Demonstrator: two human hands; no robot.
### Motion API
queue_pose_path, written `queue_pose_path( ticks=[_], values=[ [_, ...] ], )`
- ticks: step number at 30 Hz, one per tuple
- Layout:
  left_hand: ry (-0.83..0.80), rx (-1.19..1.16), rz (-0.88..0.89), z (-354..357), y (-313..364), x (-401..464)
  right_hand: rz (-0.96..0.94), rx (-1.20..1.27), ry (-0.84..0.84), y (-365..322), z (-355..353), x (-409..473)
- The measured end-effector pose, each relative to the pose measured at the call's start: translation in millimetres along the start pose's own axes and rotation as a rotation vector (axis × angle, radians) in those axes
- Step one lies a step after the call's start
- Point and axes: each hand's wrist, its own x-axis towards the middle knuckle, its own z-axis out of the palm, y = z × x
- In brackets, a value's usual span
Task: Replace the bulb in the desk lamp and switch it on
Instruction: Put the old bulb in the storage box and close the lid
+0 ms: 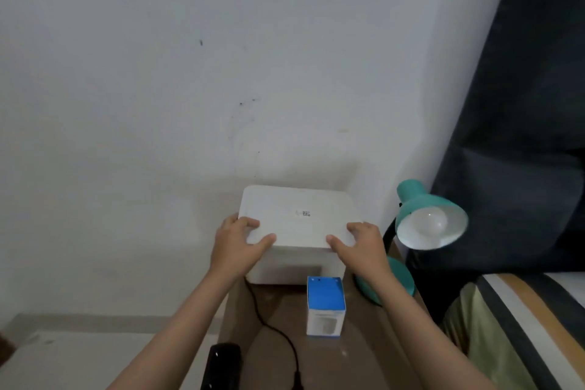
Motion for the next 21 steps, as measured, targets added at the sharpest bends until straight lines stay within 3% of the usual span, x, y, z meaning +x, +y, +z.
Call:
queue_pose_path(
  ticks=[11, 21],
  values=[
    [-0.133, 0.046, -0.075, 17, -45, 42, -0.034, -0.116, -0.046, -3, 36, 34],
    [-0.179, 0.074, -0.056, 29, -40, 39, -0.001, -0.107, -0.010, 9, 35, 34]
  ],
)
